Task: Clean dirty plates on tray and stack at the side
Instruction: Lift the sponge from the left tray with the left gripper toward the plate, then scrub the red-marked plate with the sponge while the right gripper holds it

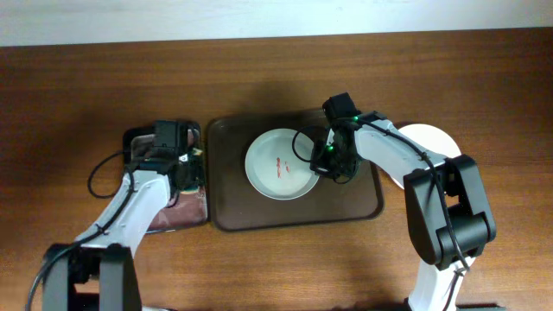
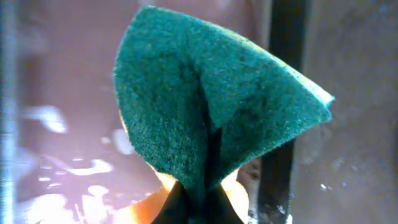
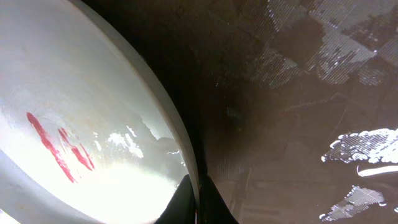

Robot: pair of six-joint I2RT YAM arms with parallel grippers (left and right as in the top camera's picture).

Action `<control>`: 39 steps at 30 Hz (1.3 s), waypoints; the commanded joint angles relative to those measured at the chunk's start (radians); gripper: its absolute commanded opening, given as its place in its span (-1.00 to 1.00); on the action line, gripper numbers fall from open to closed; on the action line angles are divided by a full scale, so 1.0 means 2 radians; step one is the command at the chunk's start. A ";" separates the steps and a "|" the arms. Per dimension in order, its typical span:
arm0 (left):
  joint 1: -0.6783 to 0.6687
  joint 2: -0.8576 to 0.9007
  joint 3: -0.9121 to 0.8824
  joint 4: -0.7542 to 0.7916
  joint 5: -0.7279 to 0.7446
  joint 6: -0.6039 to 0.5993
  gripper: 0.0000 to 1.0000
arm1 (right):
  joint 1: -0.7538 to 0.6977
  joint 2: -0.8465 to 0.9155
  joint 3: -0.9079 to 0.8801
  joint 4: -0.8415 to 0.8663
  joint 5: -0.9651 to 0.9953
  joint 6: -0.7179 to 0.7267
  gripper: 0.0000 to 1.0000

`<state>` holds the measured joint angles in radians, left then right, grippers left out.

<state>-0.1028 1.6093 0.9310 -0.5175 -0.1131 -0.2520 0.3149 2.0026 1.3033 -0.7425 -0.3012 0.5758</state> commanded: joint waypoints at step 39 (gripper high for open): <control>-0.108 0.169 0.118 0.137 0.403 -0.135 -1.00 | 0.002 0.004 -0.002 -0.015 0.011 0.004 -0.92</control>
<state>-0.3023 1.9129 1.1580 -0.2745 0.6590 -0.4297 0.3149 2.0026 1.3052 -0.7609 -0.3046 0.5762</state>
